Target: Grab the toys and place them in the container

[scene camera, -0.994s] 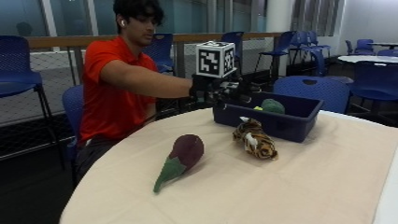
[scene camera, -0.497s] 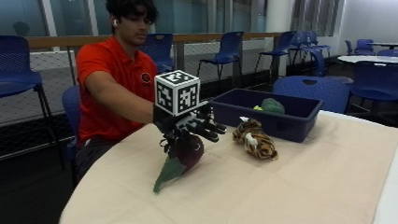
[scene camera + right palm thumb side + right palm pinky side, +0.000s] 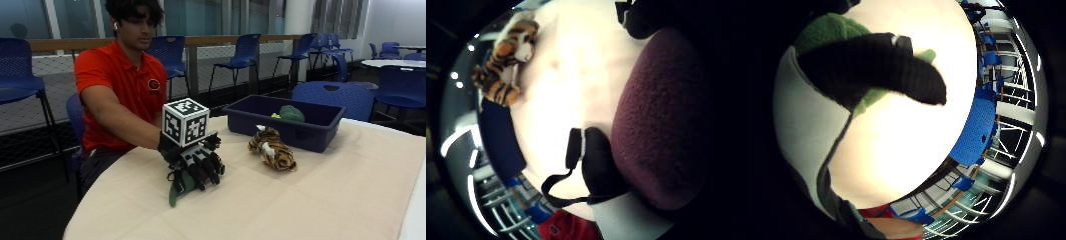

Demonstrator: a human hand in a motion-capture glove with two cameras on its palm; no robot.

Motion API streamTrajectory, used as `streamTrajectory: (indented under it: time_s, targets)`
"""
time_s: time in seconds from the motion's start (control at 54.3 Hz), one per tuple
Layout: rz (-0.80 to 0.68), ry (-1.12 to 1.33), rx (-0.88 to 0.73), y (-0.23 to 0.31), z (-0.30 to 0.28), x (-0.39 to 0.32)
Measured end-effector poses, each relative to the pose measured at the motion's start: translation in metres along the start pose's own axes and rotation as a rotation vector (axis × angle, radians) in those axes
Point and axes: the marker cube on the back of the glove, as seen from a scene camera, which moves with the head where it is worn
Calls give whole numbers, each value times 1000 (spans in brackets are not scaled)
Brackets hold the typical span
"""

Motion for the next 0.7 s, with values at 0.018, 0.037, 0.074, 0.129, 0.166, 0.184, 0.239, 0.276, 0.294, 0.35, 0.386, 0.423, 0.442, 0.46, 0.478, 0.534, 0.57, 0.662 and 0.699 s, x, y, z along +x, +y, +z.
streamTrajectory:
  time_s: [0.018,0.037,0.074,0.129,0.166,0.184,0.239,0.276,0.294,0.35,0.386,0.423,0.442,0.46,0.478,0.534,0.57,0.662,0.699]
  targets:
    - [-4,-4,3,0,0,1]
    - [-8,-5,8,1,0,2]
    - [-16,-2,21,1,0,3]
    - [-27,-9,41,0,0,3]
    - [-33,-21,56,-1,1,3]
    - [-36,-27,64,-1,0,3]
    - [-46,-40,90,-1,-1,2]
    - [-53,-40,111,-1,-3,1]
    - [-56,-36,120,0,-5,0]
    - [-66,-16,132,1,-11,0]
    - [-66,5,129,4,-17,0]
    - [-61,32,131,8,-25,0]
    - [-59,44,138,11,-30,0]
    - [-59,52,147,13,-36,1]
    - [-59,55,157,15,-42,1]
    - [-61,37,176,21,-60,-2]
    - [-63,17,186,25,-74,-6]
    - [-85,-7,214,33,-108,-26]
    - [-105,-7,226,35,-122,-39]
